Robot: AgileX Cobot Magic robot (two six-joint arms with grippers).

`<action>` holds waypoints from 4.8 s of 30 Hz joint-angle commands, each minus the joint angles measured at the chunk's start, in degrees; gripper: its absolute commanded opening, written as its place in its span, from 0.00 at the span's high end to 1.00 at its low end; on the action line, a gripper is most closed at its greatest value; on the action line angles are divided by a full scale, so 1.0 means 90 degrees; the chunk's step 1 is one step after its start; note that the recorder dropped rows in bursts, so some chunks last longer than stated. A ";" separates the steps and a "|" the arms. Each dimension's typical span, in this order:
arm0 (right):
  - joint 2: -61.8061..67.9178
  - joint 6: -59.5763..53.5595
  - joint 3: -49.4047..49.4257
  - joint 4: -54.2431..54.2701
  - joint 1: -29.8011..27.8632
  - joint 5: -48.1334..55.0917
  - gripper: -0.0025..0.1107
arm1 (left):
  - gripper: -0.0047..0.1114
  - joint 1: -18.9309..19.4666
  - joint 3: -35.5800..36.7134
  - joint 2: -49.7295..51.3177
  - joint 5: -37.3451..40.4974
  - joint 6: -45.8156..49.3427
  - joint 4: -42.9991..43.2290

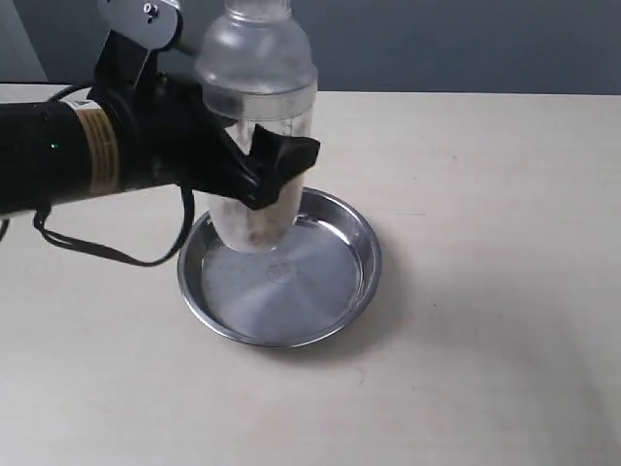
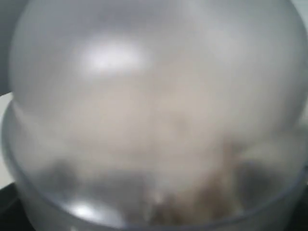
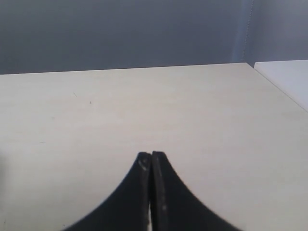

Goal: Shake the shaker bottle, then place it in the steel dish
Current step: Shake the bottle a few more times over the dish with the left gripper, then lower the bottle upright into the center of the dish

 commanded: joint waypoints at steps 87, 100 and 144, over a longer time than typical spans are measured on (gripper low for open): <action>-0.0030 -0.0012 0.0008 0.0005 -0.0022 -0.0081 0.99 | 0.96 -0.0513 -0.0254 -0.0515 -0.0137 0.1255 -0.1493; -0.0030 -0.0012 0.0008 0.0005 -0.0022 -0.0081 0.99 | 0.96 -0.0128 0.0615 0.0790 -0.1897 0.3710 -0.3407; -0.0030 -0.0012 0.0008 0.0005 -0.0022 -0.0081 0.99 | 0.72 -0.0106 0.0959 0.3499 -0.4685 0.3988 -0.3515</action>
